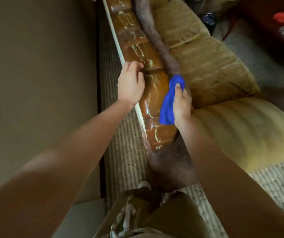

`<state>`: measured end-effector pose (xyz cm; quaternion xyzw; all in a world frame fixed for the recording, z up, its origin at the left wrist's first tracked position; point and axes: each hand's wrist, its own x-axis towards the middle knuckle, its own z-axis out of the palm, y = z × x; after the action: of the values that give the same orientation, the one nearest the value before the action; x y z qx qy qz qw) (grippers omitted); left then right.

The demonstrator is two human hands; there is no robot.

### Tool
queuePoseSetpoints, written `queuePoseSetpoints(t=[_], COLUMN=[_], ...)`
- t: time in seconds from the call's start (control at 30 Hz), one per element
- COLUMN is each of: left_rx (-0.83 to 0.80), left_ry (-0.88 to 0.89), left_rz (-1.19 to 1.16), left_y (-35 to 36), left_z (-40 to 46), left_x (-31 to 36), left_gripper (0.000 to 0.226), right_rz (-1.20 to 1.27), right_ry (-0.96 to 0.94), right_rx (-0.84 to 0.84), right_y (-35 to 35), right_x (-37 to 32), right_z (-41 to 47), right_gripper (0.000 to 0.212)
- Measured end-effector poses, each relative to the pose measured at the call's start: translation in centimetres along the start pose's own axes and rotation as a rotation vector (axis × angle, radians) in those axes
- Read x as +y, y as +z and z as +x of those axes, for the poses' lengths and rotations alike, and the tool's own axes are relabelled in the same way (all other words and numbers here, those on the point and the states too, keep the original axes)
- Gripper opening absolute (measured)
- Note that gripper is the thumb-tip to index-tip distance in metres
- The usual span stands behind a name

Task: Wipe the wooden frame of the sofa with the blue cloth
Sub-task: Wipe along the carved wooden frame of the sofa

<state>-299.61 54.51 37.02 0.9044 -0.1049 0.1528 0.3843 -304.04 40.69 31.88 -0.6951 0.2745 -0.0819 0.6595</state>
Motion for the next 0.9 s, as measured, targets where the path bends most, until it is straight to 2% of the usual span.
queuePoseSetpoints(t=[0.03,0.1,0.23,0.37,0.43,0.5,0.57,0.67,0.73,0.8,0.9], left_rx=[0.013,0.033,0.049,0.046,0.051,0.062,0.055,-0.021,-0.117,-0.232,-0.342], left_ry=[0.032,0.1,0.169,0.22,0.227,0.212,0.199,0.244,0.374,0.627,1.003], left_rz=[-0.01,-0.011,0.036,0.055,0.051,0.013,-0.048,-0.071,0.059,0.245,0.403], left_y=[0.2,0.7,1.0,0.9,0.7,0.7,0.7,0.3,0.1,0.2,1.0], left_z=[-0.3,-0.9,-1.9,-3.1,-3.3,-3.3,-3.2,-2.8,-1.9,-0.9,0.8], left_x=[0.2,0.9,2.5,2.8,2.9,2.9,2.8,2.0,1.2,0.7,0.7], left_gripper=[0.031,0.032,0.04,0.04,0.04,0.042,0.04,0.038,0.037,0.036,0.033], right_rz=[0.014,-0.001,-0.321,-0.46,-0.388,-0.234,-0.125,0.01,0.069,0.083,0.102], right_ry=[0.003,-0.112,-0.432,-0.466,-0.438,-0.328,-0.161,0.088,0.179,0.168,-0.067], right_rx=[0.016,0.069,0.032,-0.008,-0.054,-0.093,-0.086,-0.048,0.028,0.115,0.28], right_y=[-0.2,-0.2,0.7,0.8,0.5,-0.2,-0.7,-0.6,-0.4,0.2,2.2], right_x=[1.0,3.1,4.8,3.5,2.9,2.5,2.9,5.1,5.8,5.2,2.6], right_z=[-1.3,-4.2,-5.8,-3.9,-3.1,-2.9,-3.5,-4.2,-4.3,-4.2,-4.6], right_gripper=[0.043,0.037,0.044,0.044,0.046,0.044,0.044,0.057,0.053,0.048,0.036])
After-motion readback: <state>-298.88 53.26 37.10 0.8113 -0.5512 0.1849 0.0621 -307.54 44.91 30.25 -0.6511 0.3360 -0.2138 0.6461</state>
